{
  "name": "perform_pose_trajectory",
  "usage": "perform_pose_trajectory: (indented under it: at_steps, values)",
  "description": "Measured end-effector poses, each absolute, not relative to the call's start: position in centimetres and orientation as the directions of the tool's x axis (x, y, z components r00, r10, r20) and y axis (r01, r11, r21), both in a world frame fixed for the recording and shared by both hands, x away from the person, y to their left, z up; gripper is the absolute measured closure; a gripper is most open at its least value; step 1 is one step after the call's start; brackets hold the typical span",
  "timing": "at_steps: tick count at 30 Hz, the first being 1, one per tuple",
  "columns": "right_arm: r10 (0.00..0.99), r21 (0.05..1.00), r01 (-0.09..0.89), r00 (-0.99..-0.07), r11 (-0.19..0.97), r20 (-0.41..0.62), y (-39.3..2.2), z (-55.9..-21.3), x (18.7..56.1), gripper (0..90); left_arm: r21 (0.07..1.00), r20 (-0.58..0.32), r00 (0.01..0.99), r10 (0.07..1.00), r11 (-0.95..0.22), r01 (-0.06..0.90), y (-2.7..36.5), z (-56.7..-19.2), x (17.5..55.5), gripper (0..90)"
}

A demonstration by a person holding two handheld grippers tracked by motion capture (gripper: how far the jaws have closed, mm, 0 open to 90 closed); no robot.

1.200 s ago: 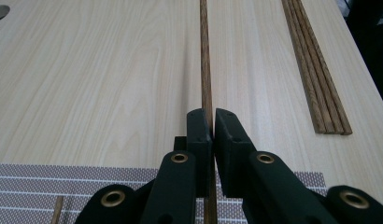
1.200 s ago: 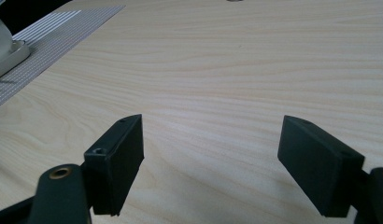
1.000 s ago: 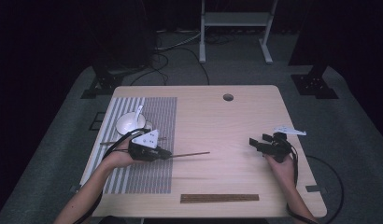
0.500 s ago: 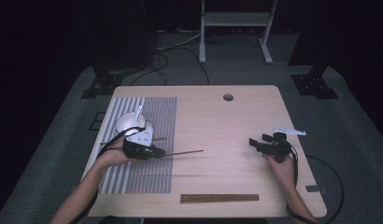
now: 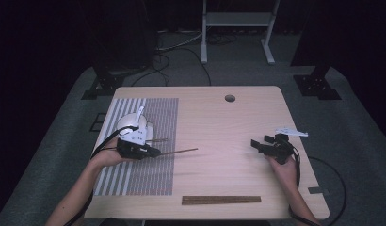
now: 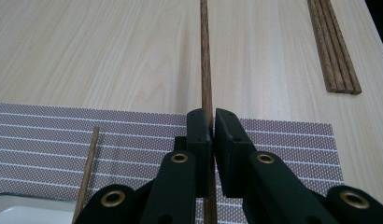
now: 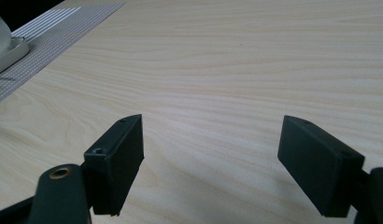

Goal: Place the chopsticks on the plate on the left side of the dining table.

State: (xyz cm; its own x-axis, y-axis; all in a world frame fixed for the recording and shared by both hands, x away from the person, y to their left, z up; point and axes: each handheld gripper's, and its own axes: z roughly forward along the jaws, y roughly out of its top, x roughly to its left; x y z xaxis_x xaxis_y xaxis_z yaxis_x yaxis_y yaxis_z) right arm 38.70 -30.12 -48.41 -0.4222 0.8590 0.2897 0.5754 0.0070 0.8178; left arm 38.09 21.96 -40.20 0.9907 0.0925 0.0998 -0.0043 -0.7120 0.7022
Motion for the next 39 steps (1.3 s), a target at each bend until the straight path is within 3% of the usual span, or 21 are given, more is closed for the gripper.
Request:
perform_pose_trajectory:
  at_steps: [39]
  values:
    - [0.864, 0.818, 0.575, -0.418, 0.013, 0.280, -30.1, -48.4, 38.8, 21.2, 0.675, 0.099, 0.978, 0.183, -0.735, 0.069, 26.8, -39.8, 39.0, 84.6]
